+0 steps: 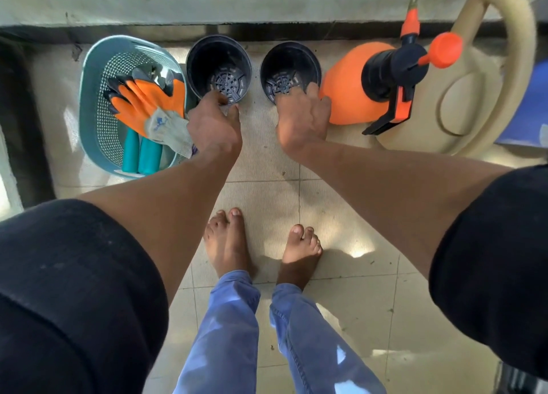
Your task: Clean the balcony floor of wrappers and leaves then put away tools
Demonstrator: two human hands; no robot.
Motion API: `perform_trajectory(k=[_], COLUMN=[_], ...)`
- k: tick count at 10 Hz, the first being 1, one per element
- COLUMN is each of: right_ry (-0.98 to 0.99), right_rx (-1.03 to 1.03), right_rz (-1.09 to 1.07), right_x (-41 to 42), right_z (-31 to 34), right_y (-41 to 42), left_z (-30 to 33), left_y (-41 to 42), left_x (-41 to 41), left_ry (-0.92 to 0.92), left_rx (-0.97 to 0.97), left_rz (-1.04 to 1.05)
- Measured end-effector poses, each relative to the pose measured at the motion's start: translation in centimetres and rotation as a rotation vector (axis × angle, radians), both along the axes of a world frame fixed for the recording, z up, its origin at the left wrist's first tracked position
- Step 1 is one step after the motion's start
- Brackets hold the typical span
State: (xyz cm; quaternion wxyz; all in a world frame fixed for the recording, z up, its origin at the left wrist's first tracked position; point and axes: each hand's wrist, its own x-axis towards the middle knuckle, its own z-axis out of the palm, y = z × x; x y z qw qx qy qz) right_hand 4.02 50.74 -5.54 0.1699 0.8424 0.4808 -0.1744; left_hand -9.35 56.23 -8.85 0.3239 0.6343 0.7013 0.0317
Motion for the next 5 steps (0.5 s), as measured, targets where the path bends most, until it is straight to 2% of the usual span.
perform_trajectory(k=[2,4,5], right_ry=[0.039,0.067,0.121], right_rx=[0.02,0.108,0.113], right_rz=[-0.038,-0.086,-0.105], right_x=[0.0,-1.3,-2.2], right_z=[0.9,4.8,7.8], right_y=[0.1,-0.3,-0.9], left_z=[2.3,7.8,10.1], left_y=[-0.2,-2.5,-3.6], left_x=[0.3,-0.9,-2.4], left_ry=[-0.005,-0.002,-0.003], left_rx=[-0.038,-0.079,-0.179], left_rz=[-0.011,-0.036,-0.031])
